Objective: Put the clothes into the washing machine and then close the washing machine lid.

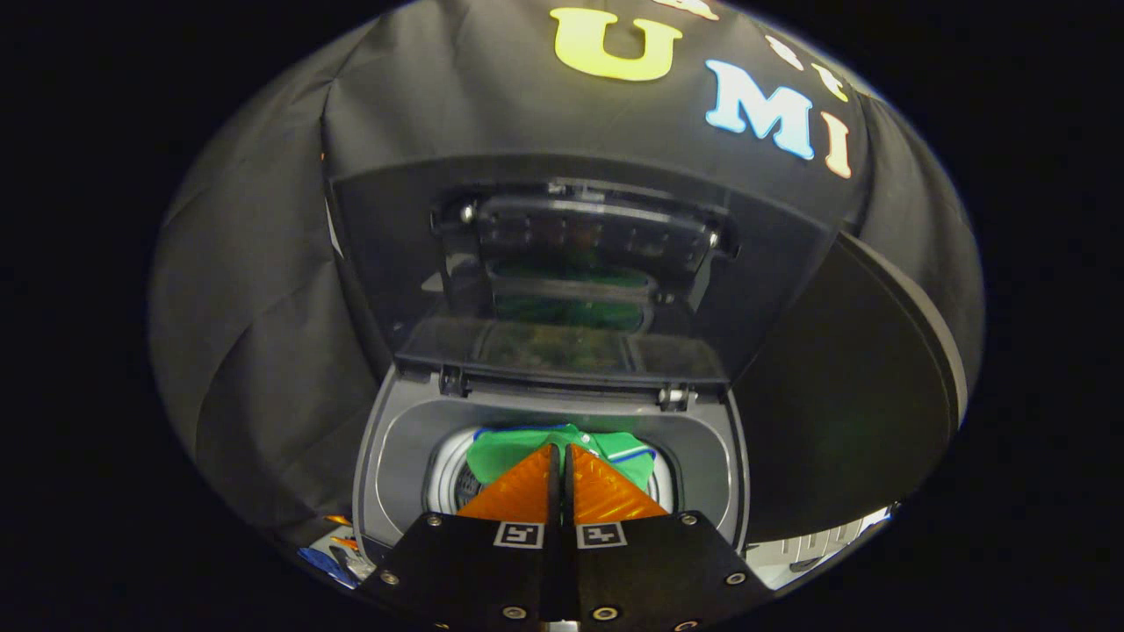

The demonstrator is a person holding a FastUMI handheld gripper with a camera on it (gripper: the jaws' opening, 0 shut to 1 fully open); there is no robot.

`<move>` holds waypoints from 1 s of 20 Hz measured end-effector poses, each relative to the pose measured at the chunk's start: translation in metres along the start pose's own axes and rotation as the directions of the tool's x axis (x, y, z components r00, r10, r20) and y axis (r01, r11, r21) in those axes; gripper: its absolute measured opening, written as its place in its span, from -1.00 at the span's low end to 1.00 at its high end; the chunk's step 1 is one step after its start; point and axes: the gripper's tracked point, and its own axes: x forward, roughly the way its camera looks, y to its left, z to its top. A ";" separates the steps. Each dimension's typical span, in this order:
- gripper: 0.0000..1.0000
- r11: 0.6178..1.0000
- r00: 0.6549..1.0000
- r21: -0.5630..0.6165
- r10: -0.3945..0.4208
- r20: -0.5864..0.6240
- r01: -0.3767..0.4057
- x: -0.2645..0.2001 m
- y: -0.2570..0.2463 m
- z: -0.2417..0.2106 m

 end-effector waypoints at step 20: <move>-0.50 0.995 0.991 -0.021 0.094 -0.092 -0.097 0.022 0.018 -0.027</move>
